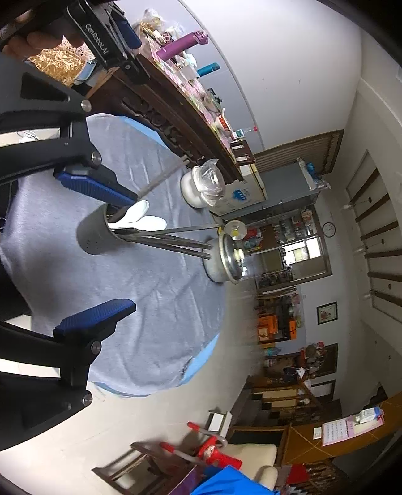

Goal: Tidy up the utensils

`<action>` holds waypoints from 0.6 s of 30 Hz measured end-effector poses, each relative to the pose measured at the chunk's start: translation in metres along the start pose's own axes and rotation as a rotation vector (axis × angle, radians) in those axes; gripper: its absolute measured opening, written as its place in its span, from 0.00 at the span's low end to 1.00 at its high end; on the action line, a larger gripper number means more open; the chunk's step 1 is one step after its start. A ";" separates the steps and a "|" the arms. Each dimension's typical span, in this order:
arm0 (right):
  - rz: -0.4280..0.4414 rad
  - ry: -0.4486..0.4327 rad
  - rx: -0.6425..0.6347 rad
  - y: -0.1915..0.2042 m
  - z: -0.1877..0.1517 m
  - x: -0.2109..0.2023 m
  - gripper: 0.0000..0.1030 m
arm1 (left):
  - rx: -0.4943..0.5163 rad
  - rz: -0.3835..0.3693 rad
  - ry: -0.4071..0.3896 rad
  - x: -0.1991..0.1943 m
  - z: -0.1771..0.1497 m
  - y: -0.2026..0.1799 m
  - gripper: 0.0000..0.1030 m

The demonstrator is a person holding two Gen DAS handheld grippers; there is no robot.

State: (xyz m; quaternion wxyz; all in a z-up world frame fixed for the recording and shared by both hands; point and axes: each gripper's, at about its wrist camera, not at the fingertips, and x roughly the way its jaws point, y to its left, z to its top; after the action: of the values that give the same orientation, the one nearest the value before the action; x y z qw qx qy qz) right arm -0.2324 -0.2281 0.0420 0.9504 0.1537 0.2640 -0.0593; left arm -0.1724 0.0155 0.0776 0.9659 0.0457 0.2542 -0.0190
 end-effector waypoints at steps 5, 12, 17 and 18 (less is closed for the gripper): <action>-0.025 0.025 0.020 0.007 -0.004 0.004 0.66 | 0.034 -0.007 0.008 -0.003 -0.002 0.002 0.91; -0.019 0.051 0.005 0.022 -0.010 0.011 0.66 | 0.004 -0.004 0.016 -0.004 -0.006 0.013 0.91; -0.012 0.065 0.002 0.029 -0.013 0.012 0.66 | 0.018 0.002 0.019 -0.005 -0.010 0.013 0.91; -0.014 0.060 0.001 0.030 -0.013 0.010 0.66 | 0.019 0.000 0.017 -0.006 -0.011 0.013 0.91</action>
State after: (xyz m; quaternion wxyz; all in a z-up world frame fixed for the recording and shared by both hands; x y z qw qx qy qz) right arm -0.2244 -0.1959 0.0338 0.9416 0.1538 0.2934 -0.0613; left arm -0.1818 0.0294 0.0723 0.9632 0.0552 0.2623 -0.0210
